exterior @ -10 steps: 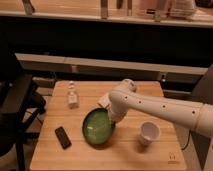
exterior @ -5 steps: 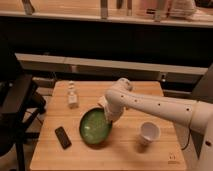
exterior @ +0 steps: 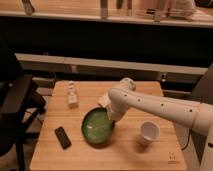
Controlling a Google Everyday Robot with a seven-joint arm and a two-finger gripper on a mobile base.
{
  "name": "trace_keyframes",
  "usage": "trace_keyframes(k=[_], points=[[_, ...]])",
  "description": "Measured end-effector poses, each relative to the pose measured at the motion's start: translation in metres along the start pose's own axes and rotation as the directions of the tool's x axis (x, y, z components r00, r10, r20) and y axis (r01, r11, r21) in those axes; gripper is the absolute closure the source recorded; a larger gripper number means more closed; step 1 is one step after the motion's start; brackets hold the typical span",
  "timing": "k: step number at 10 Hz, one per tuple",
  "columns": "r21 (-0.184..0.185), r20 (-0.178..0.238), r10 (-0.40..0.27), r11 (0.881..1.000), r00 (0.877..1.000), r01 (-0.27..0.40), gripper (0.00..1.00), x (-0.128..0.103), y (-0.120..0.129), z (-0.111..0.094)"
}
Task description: Drag the ceramic bowl in a circle
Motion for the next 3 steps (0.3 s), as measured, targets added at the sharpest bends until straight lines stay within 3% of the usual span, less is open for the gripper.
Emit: trace_keyframes(k=[3], points=[[0.006, -0.001, -0.012, 1.000, 1.000, 0.012, 1.00, 0.0039, -0.0072, 0.0011]])
